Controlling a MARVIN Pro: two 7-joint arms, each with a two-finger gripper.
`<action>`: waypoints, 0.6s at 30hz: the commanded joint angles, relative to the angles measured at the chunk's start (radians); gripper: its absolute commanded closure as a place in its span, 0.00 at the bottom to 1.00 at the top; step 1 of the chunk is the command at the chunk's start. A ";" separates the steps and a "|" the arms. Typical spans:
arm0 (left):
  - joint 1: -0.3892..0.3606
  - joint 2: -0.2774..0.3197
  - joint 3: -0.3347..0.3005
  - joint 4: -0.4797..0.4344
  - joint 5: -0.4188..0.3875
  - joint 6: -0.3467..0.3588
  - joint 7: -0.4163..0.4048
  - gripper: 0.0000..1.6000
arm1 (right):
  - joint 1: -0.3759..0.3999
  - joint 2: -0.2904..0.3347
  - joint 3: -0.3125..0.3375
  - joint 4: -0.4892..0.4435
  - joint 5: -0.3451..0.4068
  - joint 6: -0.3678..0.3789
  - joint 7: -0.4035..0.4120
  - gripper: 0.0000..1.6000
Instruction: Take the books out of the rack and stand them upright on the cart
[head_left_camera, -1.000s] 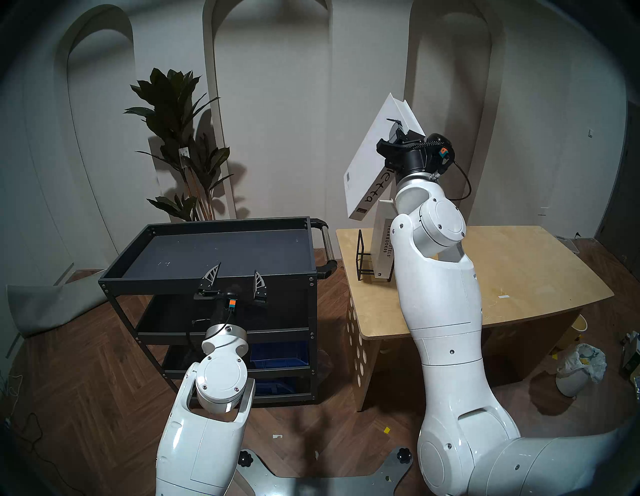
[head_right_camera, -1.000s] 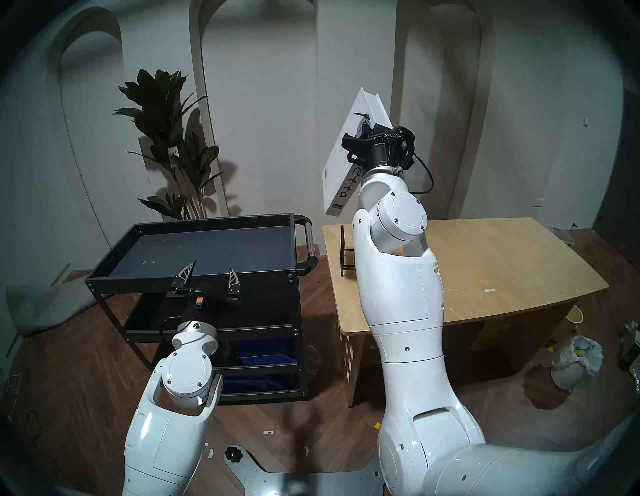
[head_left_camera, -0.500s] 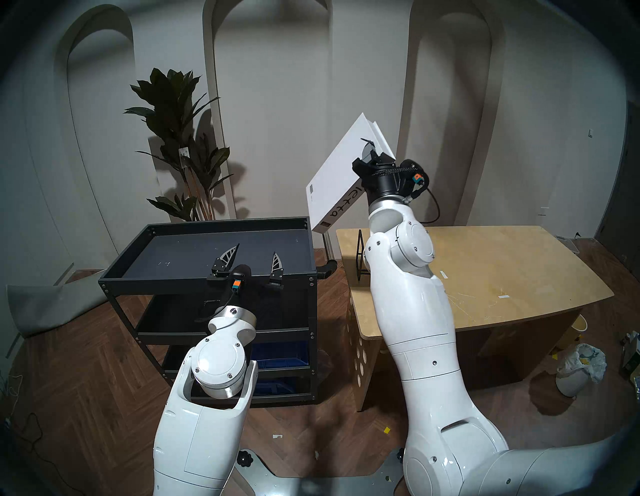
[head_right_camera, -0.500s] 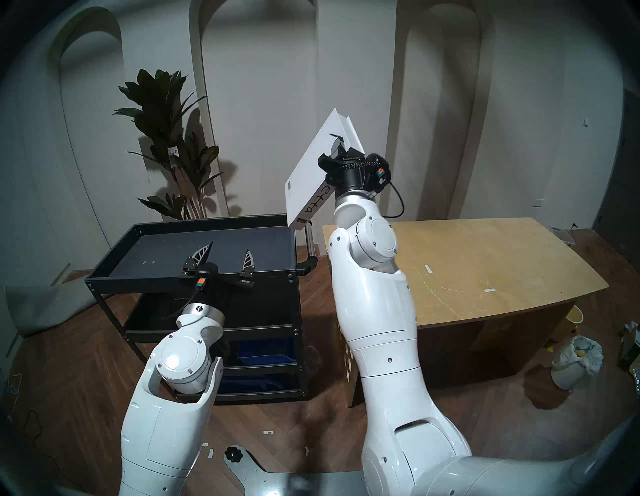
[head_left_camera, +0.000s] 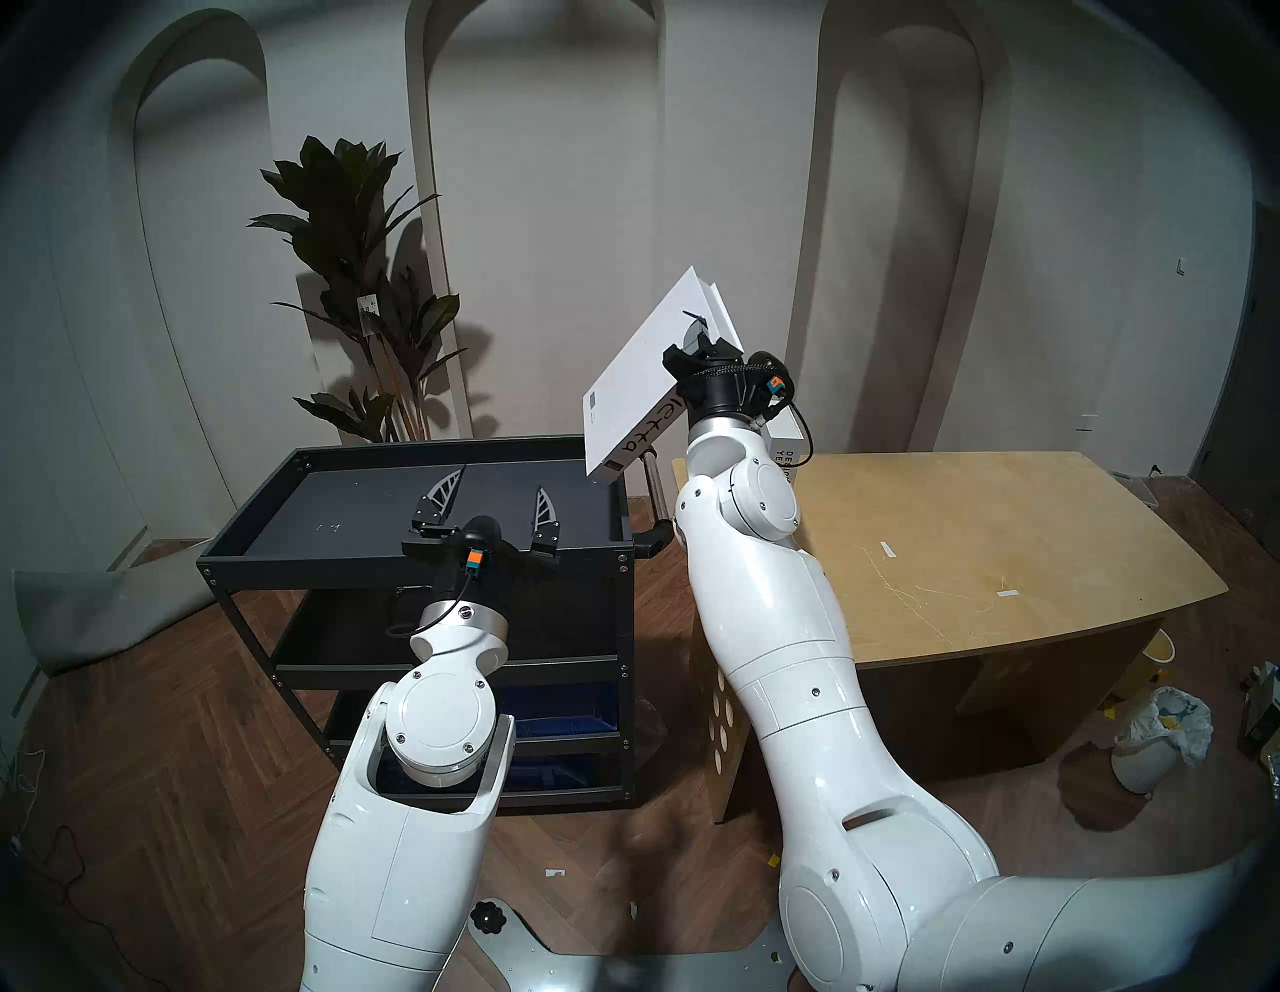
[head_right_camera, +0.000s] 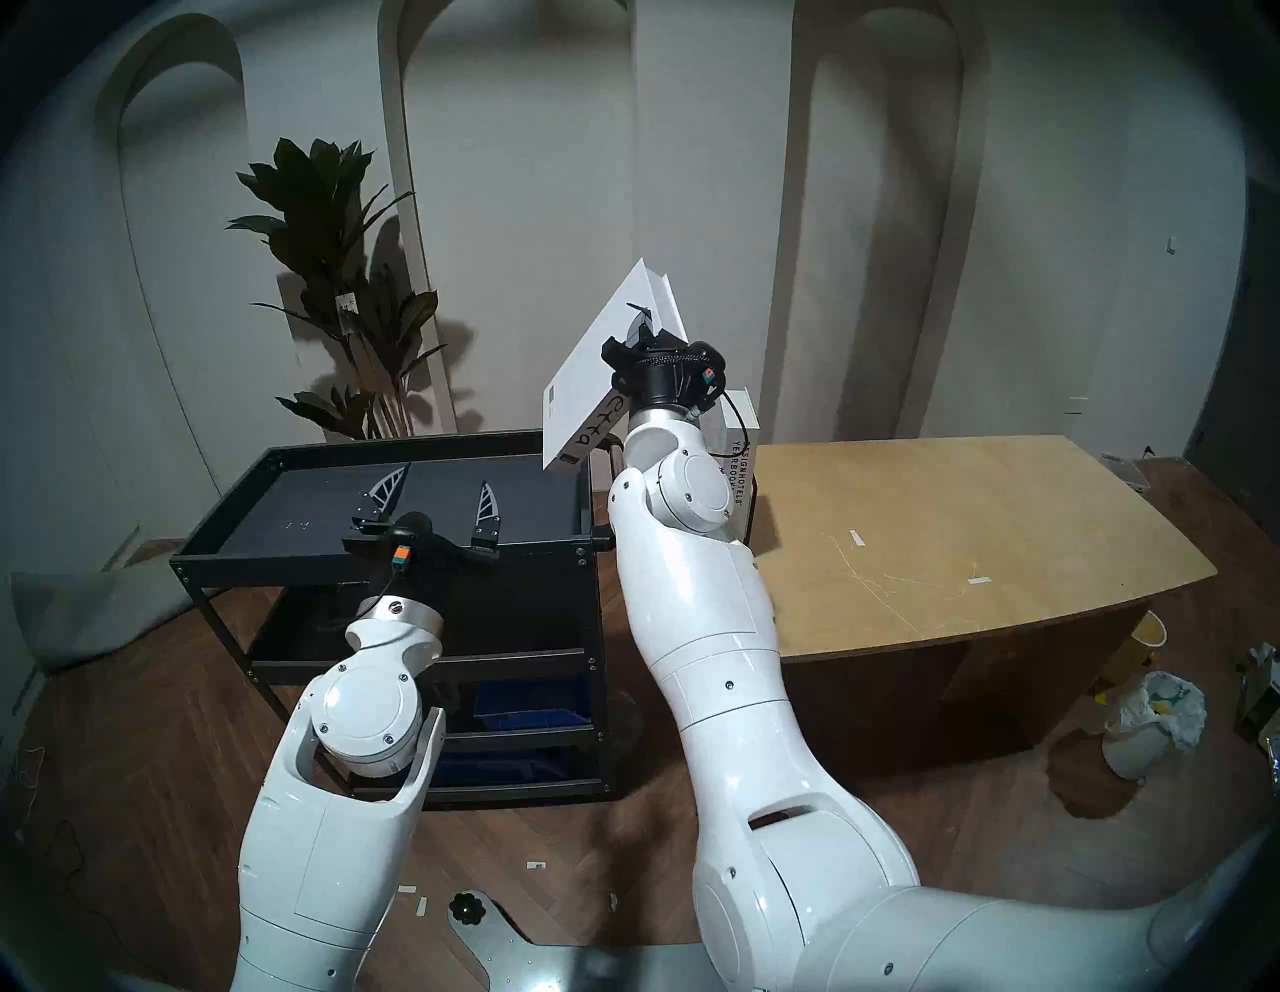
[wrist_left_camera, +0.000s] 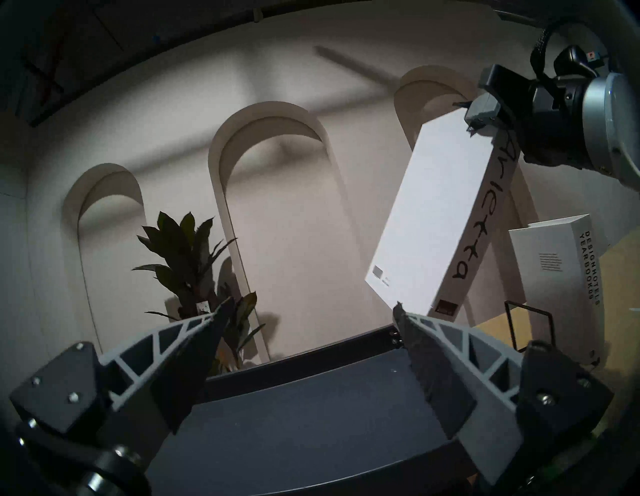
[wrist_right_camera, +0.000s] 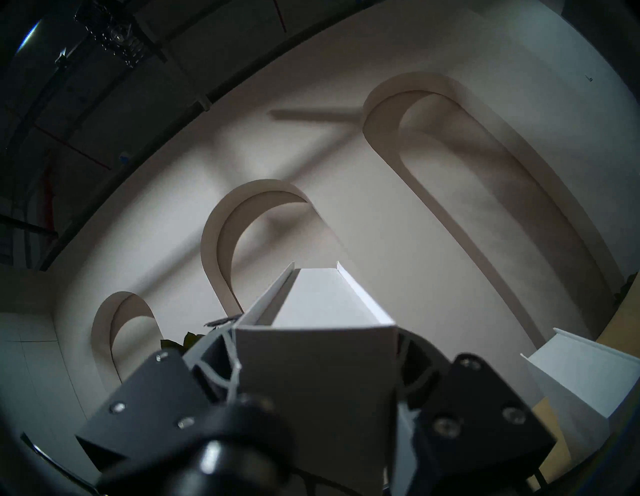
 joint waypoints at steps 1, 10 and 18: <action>-0.029 0.045 -0.015 0.084 0.064 -0.049 0.022 0.00 | 0.107 -0.004 0.010 0.028 0.002 -0.003 0.003 1.00; -0.072 0.057 0.059 0.231 0.157 -0.105 0.039 0.00 | 0.151 -0.033 -0.012 0.018 -0.003 -0.003 0.012 1.00; -0.170 0.049 0.113 0.308 0.281 -0.101 0.098 0.00 | 0.135 -0.080 -0.067 -0.029 -0.032 -0.002 -0.029 1.00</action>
